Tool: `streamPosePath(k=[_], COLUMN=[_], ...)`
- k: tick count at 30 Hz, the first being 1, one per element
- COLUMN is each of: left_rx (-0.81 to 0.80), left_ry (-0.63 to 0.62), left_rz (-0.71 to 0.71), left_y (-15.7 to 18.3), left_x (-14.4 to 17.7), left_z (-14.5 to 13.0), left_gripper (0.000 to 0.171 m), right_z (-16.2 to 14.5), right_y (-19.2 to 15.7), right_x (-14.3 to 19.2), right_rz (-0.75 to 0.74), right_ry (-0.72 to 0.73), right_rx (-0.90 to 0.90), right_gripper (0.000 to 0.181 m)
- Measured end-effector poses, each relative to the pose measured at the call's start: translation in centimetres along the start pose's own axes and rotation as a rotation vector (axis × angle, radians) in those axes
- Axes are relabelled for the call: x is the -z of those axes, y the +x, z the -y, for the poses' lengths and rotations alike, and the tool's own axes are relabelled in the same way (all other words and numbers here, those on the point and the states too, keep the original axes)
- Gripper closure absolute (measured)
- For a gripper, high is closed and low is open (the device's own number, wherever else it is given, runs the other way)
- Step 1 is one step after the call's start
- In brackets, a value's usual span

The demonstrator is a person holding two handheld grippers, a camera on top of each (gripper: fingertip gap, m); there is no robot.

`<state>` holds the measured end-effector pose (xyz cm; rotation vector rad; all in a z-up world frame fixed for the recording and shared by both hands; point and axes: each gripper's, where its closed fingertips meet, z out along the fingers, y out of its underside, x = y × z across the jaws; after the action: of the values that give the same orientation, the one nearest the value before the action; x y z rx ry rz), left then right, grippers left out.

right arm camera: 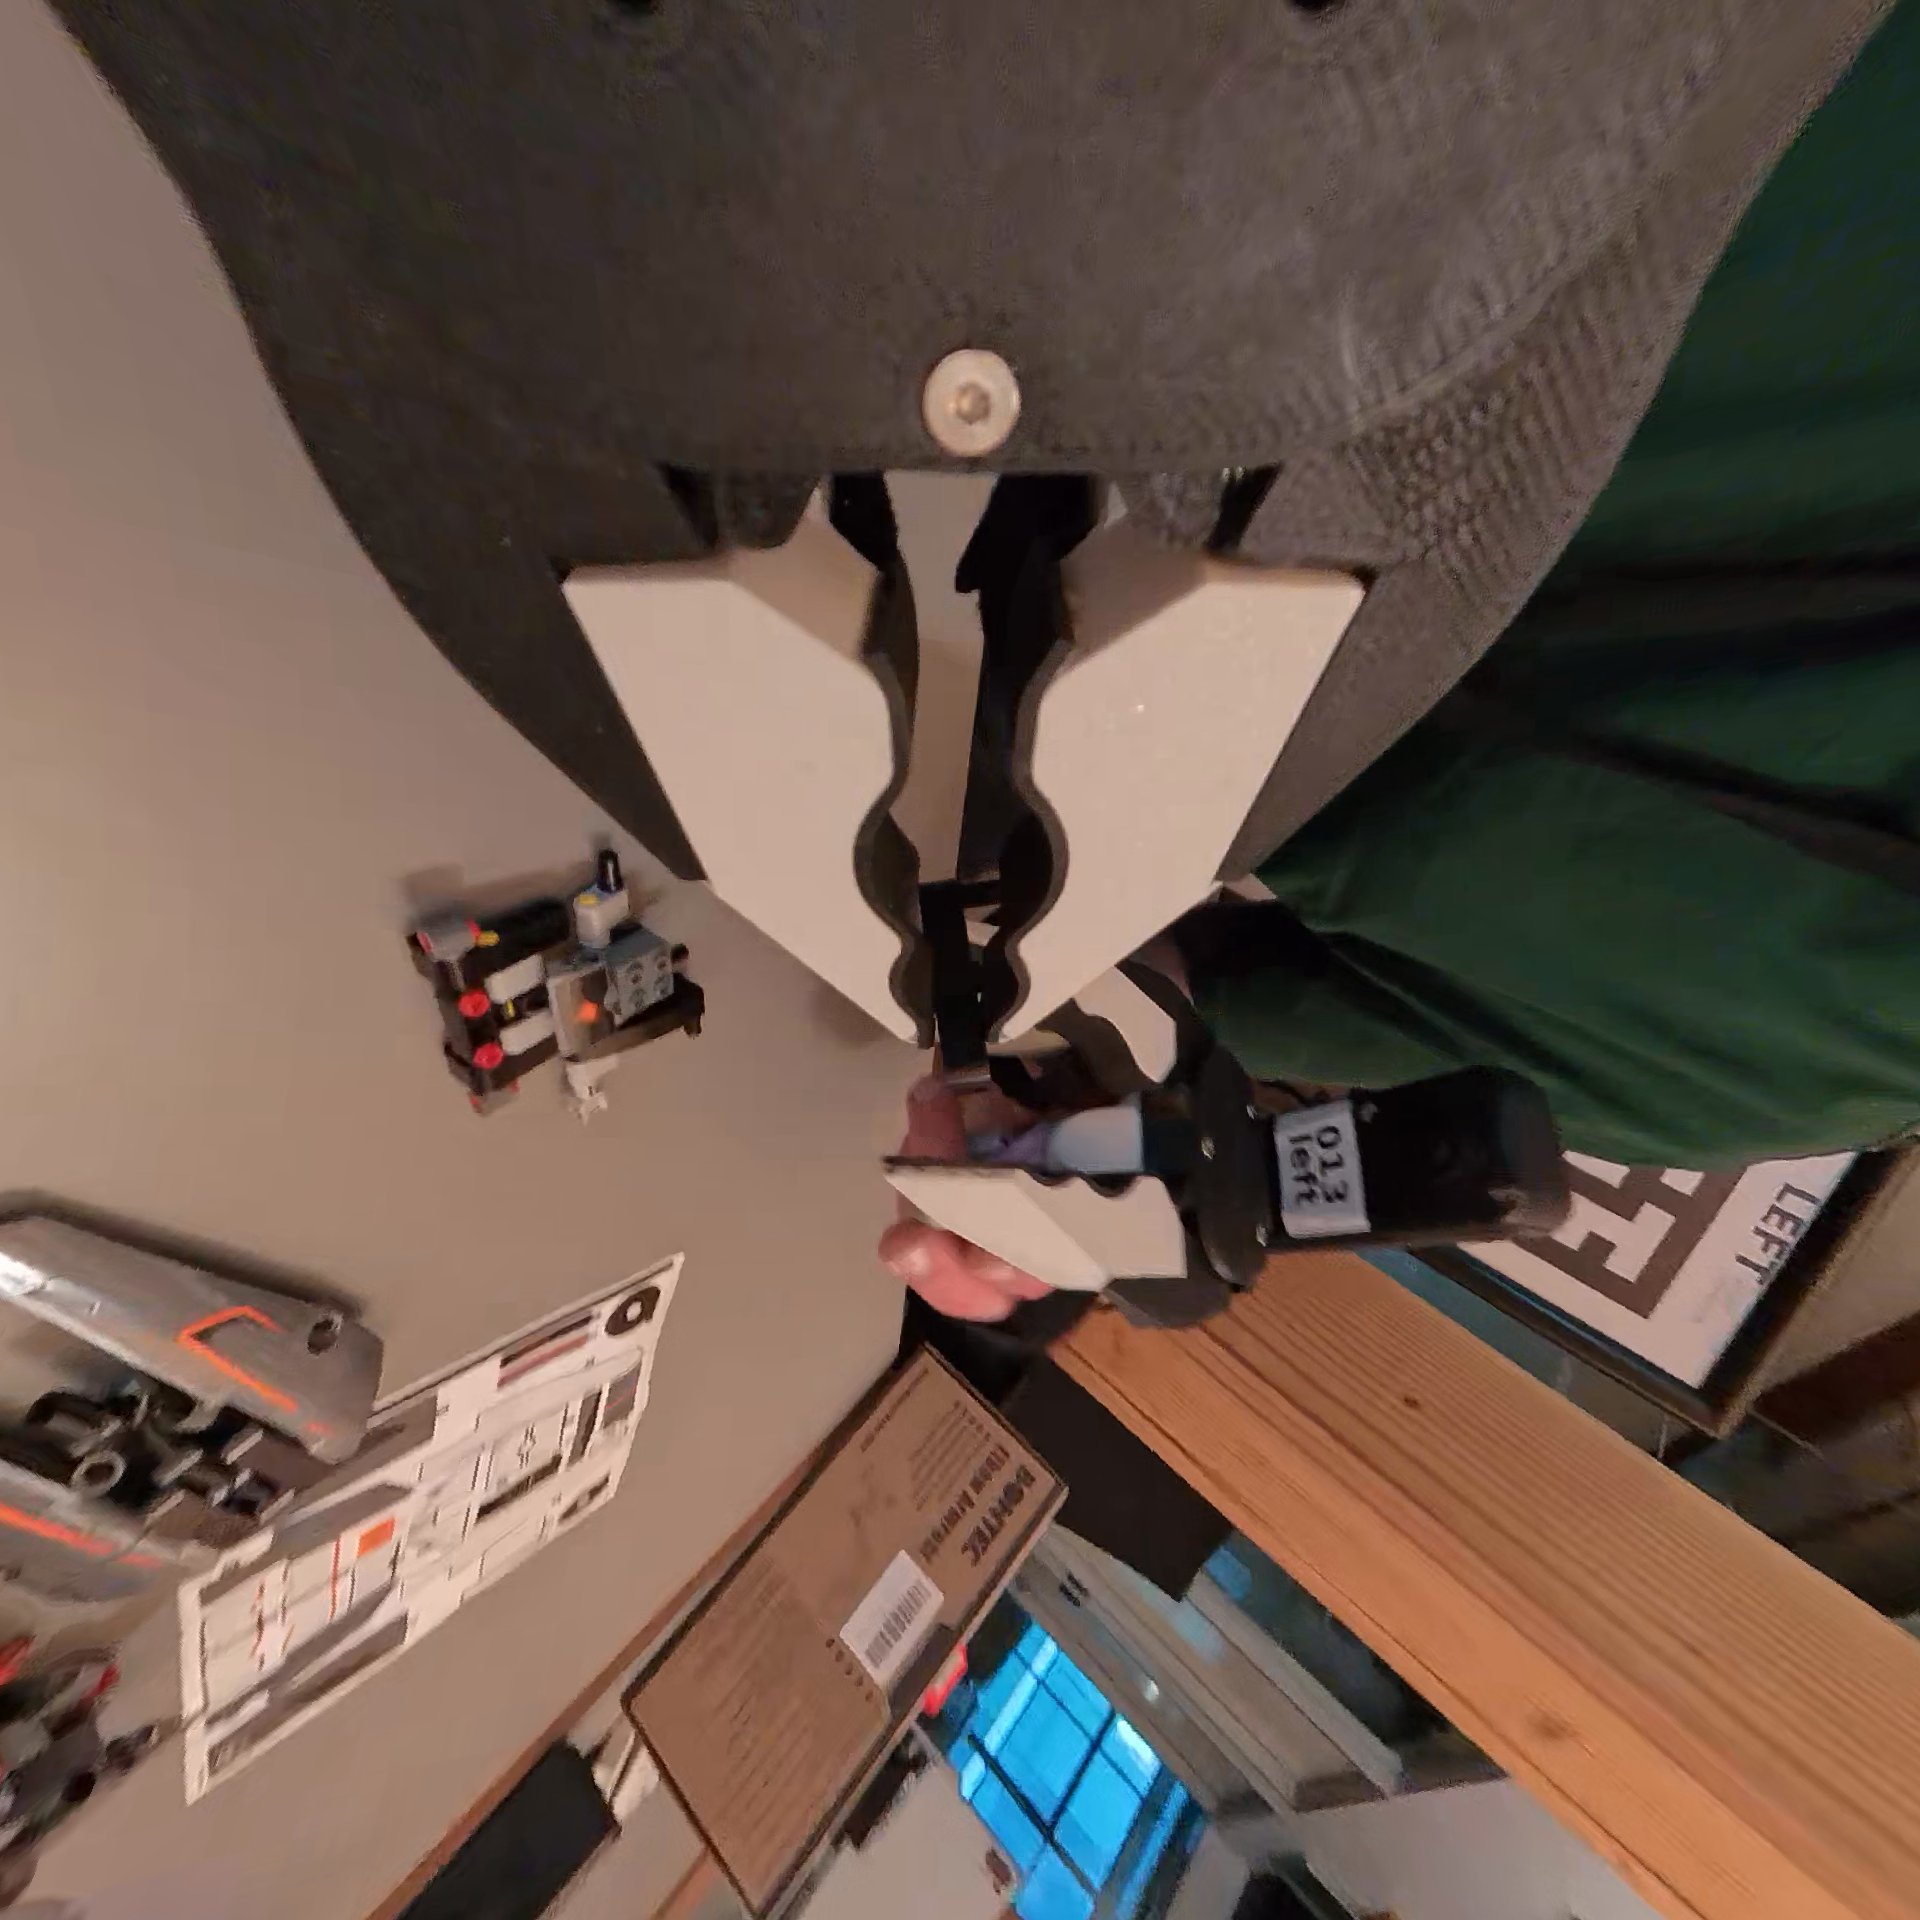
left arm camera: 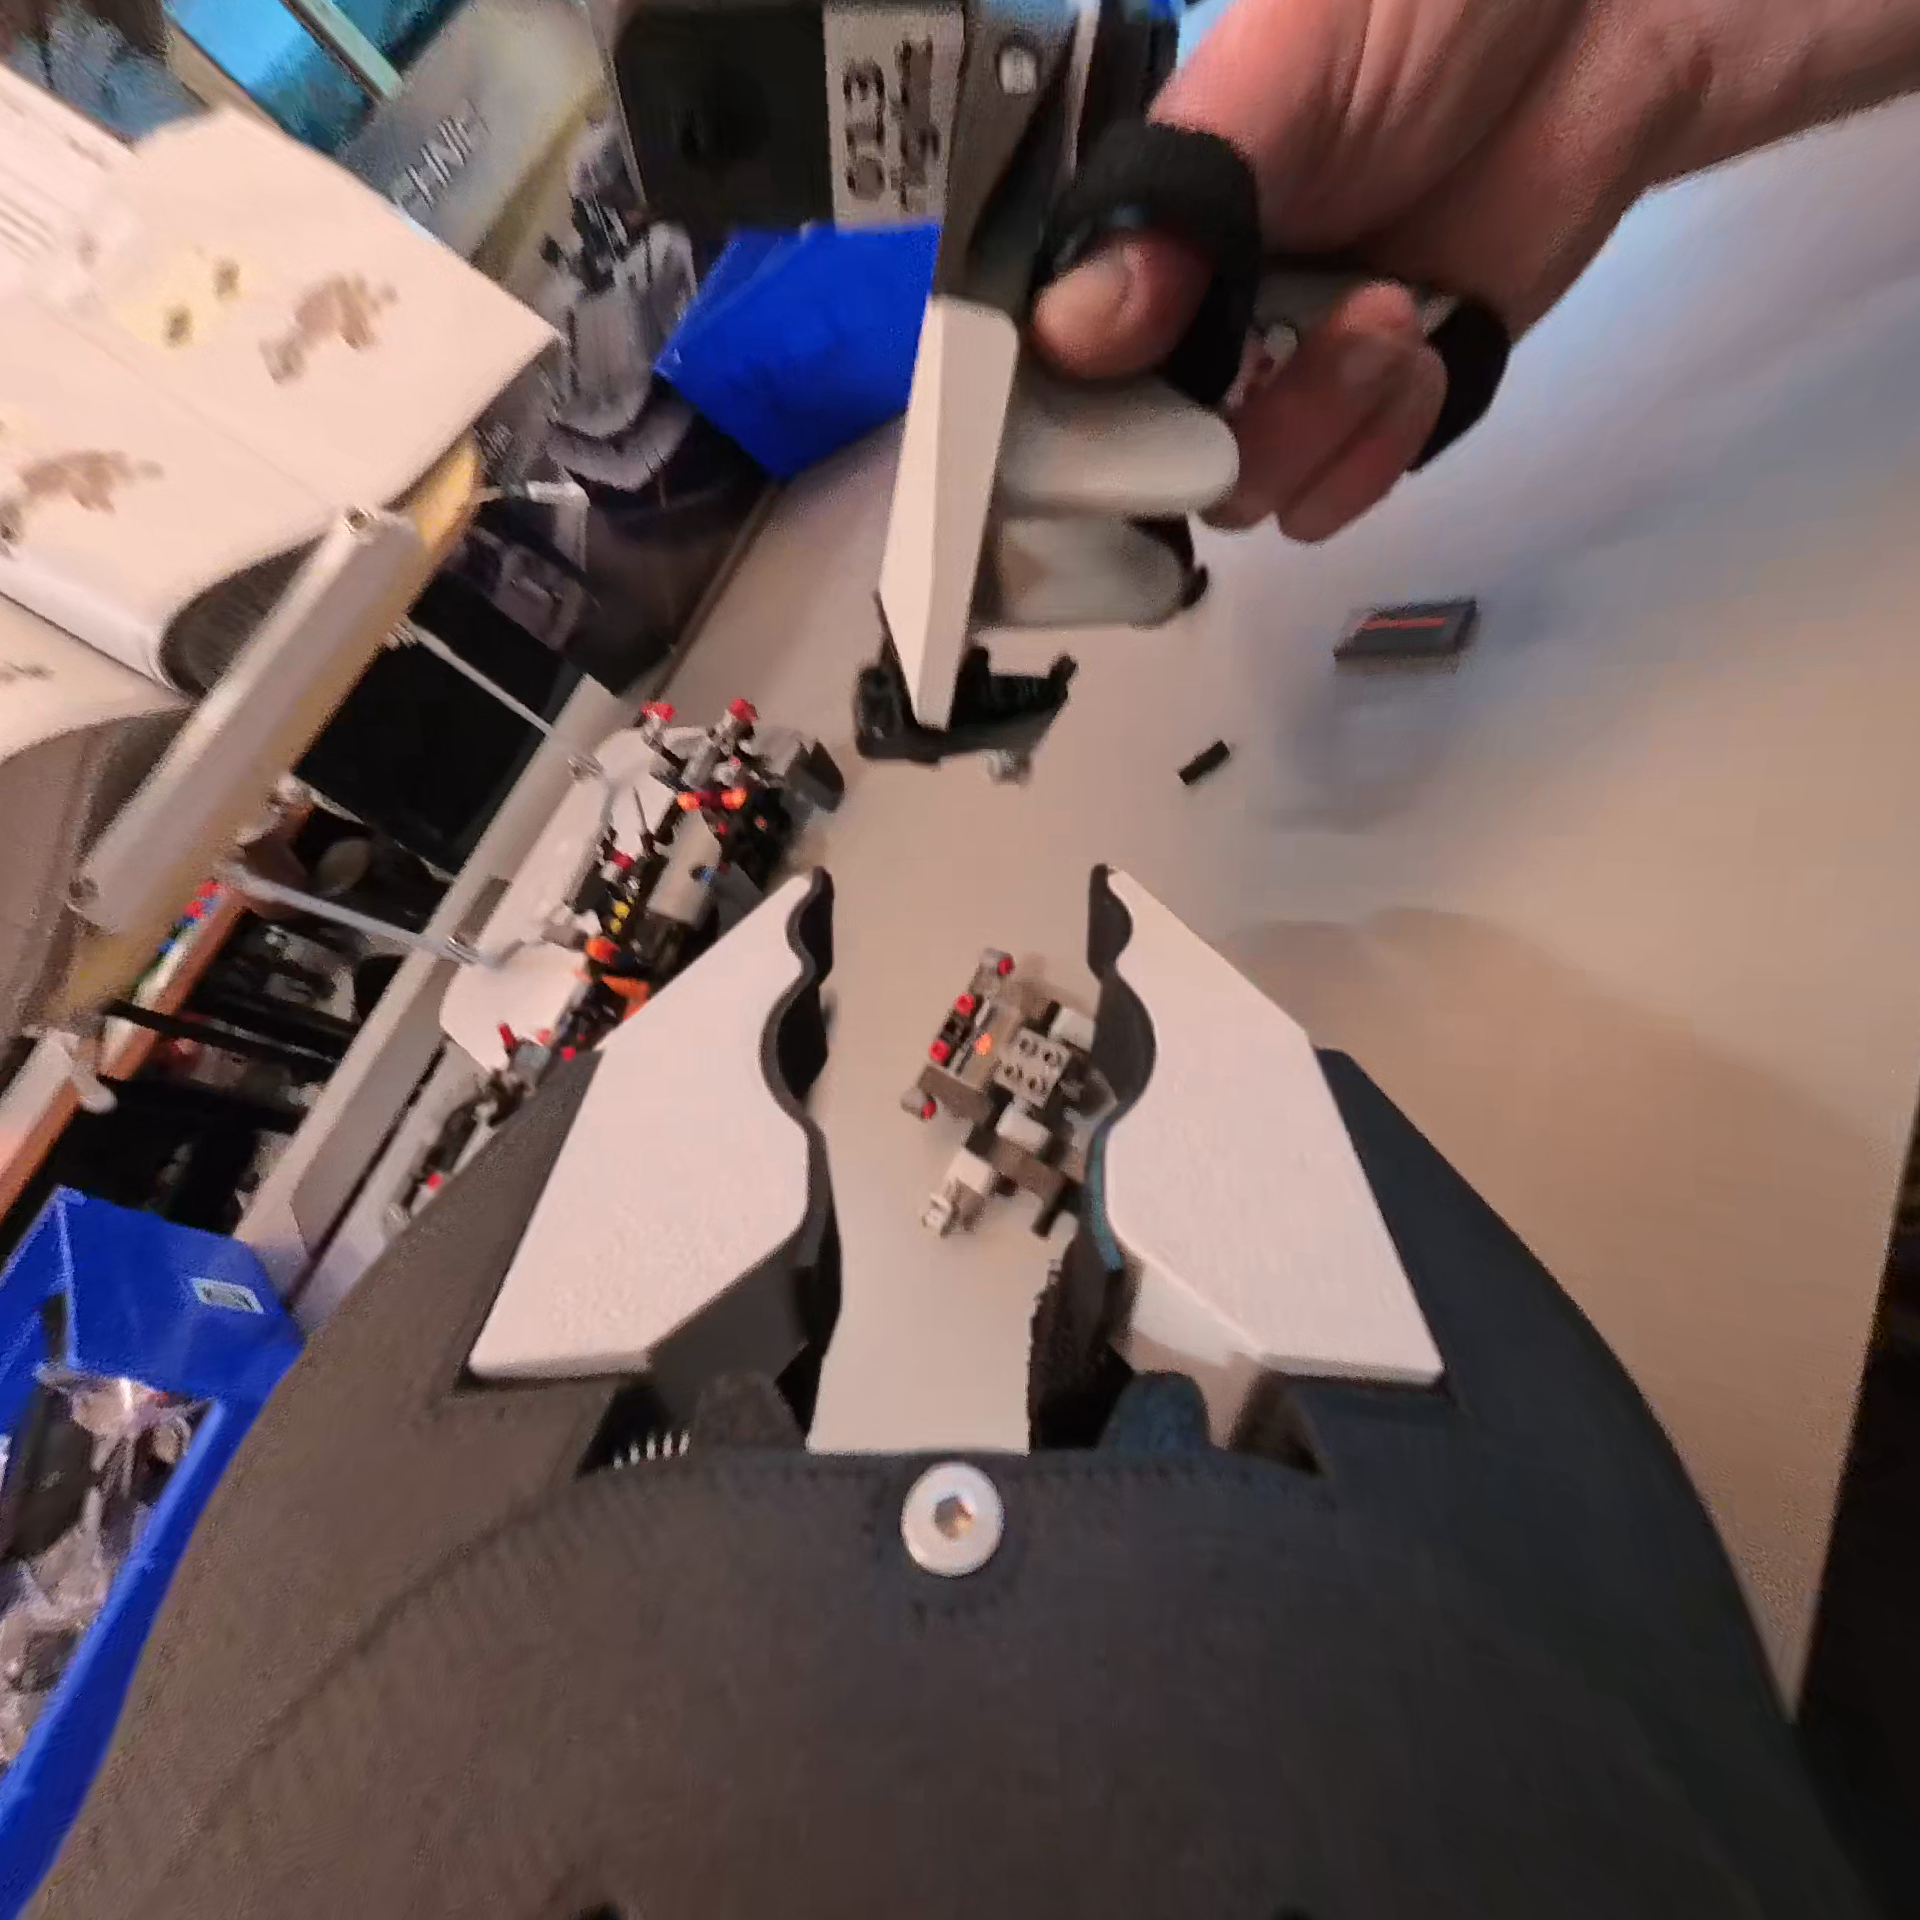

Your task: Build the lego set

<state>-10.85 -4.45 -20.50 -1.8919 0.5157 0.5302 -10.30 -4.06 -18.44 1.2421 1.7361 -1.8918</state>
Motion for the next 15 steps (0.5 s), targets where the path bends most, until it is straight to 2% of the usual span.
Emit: streamPosePath(k=[4, 7, 9, 15], left_rx=[-0.061, -0.178, -0.243, -0.26], left_ry=[0.034, 0.026, 0.023, 0.004], left_rz=[-0.032, -0.098, -0.122, -0.168], left_y=[-0.1, 1.2, 1.9, 3.4], left_x=[-0.2, -0.3, -0.2, -0.6], left_z=[1.8, 2.0, 2.1, 1.6], left_gripper=[0.128, 0.138, 0.152, 0.151], right_z=[-1.8, -2.6, -3.1, -4.4], right_y=[0.0, -0.3, -0.6, -0.5], right_x=[-0.1, -0.2, -0.3, -0.5], right_rz=[0.041, 0.05, 0.07, 0.095], right_ry=[-0.144, -0.23, -0.287, -0.415], right_rx=[-0.043, -0.049, -0.059, -0.066], right_gripper=[0.175, 0.175, 0.175, 0.175])
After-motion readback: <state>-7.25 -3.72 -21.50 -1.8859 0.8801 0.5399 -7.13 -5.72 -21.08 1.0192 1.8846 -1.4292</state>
